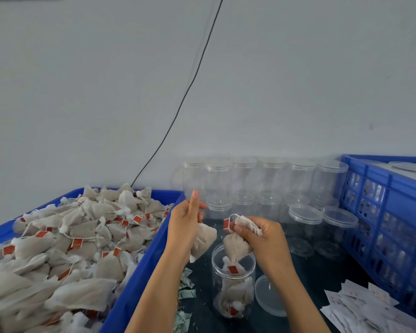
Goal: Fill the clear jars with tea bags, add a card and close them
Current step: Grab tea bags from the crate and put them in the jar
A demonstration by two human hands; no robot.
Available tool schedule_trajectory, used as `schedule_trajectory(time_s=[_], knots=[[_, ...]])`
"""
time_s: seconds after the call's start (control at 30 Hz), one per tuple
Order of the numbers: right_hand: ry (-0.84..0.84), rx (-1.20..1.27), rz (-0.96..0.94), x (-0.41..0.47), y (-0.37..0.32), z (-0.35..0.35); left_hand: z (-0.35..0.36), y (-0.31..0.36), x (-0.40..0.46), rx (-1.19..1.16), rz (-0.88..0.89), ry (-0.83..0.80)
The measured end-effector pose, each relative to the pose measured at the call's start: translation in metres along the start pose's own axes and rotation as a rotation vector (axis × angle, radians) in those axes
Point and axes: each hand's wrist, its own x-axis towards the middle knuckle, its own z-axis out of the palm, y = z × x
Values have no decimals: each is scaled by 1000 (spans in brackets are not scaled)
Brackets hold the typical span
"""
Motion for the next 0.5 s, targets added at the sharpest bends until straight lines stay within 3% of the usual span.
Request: schedule_trajectory(time_s=[0.23,0.4,0.5], knots=[[-99,-357,-162,10,-24,18,-23,-7,-8,-11,-183,18],[-175,-469,-157,36,-48,42,-30,-6,-24,-97,118,-68],[-184,-595,-212,47,-57,66,-32,-13,-22,-105,82,108]])
